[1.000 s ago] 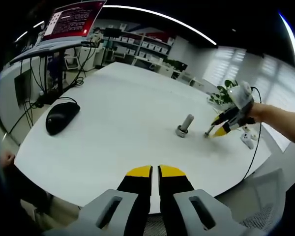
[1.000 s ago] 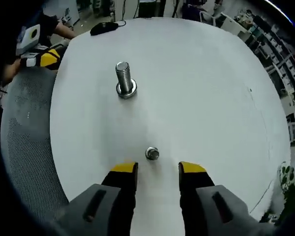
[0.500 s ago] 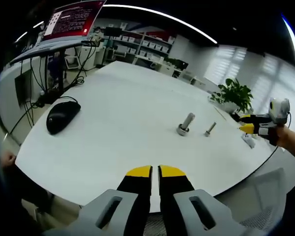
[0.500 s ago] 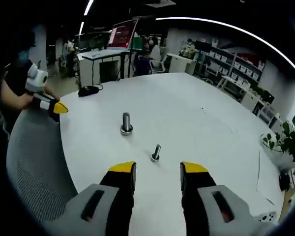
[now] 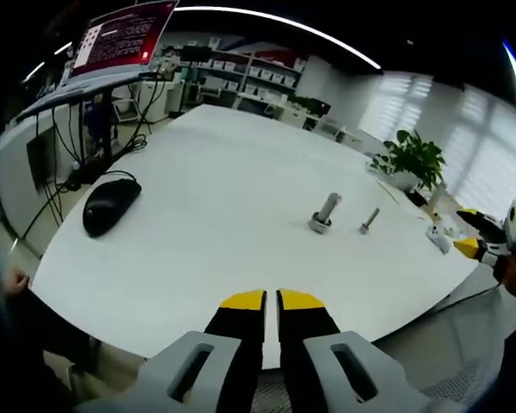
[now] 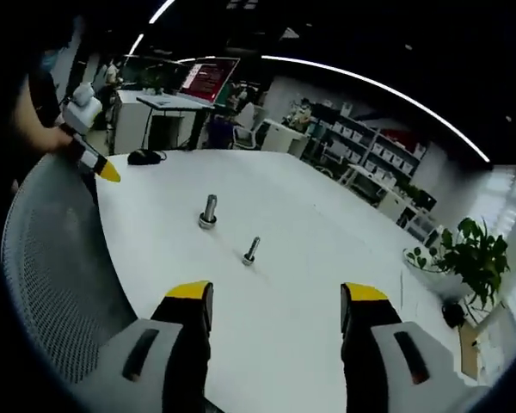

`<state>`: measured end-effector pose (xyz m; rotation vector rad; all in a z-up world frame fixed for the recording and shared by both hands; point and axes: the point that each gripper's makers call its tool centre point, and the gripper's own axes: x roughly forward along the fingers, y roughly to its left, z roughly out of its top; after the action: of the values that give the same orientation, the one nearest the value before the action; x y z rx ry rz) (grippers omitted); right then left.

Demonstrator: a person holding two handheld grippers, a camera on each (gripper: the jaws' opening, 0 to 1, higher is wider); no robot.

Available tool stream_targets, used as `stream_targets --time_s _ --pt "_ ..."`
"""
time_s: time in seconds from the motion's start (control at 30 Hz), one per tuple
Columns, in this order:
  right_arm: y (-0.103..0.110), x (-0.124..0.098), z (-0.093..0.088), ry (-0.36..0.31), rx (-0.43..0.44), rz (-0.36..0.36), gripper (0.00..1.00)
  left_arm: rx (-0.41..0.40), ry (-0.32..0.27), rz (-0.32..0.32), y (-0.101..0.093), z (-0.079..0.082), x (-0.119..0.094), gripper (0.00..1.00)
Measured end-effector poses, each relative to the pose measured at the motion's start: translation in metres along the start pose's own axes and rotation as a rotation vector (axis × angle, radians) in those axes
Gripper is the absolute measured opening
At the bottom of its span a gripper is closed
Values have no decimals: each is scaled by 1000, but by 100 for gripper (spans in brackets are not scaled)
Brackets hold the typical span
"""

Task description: Place the washer onto the threaded stud by aligning its center hole with the stud, sliding it down to the base, and recovering from edge contact or off-axis alignment until the washer reaches the visible bottom stop.

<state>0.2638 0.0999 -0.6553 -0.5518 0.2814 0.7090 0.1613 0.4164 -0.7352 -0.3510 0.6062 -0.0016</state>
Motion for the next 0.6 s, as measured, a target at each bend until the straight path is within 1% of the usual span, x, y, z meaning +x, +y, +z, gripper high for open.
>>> stream_targets --time_s 0.03,0.1,0.17,0.23,0.3,0.37,0.4,0.47,0.5,0.57,0.6 --pt "1 0 -4 -2 21 0 71 5 3 -2 -2 0 0 2" --pt "2 -2 -13 20 66 -3 72 8 15 2 -1 -2 0 2" --pt "2 -2 -21 29 75 -5 73 9 22 3 0 -3 0 2" --pt "3 -3 -32 52 100 -13 75 14 26 4 -1 -4 0 2" --pt "6 -5 -43 79 171 -23 77 13 30 5 -1 -4 0 2" --pt "10 -7 -47 88 136 -46 82 14 30 4 -1 -4 0 2" --pt "17 -8 -48 91 126 -40 84 14 29 4 -1 -4 0 2" --pt "25 -7 -50 90 133 -23 84 9 29 2 -1 -5 1 2" --pt "32 -6 -51 90 154 -7 84 6 27 -2 -2 -4 0 2" --pt "31 -5 -55 110 238 -12 82 5 25 -3 -2 -5 0 2" --pt "31 -2 -57 101 295 2 83 0 24 0 -1 -4 0 2"
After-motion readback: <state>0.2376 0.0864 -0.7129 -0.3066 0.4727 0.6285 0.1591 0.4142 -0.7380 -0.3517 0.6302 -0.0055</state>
